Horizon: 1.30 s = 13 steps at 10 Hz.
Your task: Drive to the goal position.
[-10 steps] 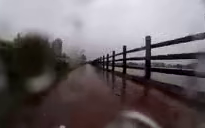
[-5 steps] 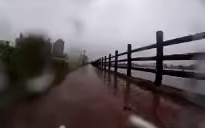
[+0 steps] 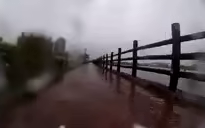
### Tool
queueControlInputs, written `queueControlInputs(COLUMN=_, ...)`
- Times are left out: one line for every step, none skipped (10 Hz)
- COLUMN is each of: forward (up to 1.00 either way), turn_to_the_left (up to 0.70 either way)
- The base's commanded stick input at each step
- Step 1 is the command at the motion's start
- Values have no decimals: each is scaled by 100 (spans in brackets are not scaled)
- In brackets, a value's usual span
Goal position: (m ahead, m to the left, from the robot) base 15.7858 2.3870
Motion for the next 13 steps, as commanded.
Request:
queueControlInputs(forward=100, turn_to_the_left=0)
queueControlInputs(forward=100, turn_to_the_left=0)
queueControlInputs(forward=100, turn_to_the_left=0)
queueControlInputs(forward=100, turn_to_the_left=0)
queueControlInputs(forward=100, turn_to_the_left=0)
queueControlInputs(forward=100, turn_to_the_left=0)
queueControlInputs(forward=100, turn_to_the_left=0)
queueControlInputs(forward=100, turn_to_the_left=0)
queueControlInputs(forward=100, turn_to_the_left=0)
queueControlInputs(forward=100, turn_to_the_left=0)
queueControlInputs(forward=100, turn_to_the_left=0)
queueControlInputs(forward=100, turn_to_the_left=0)
queueControlInputs(forward=100, turn_to_the_left=16)
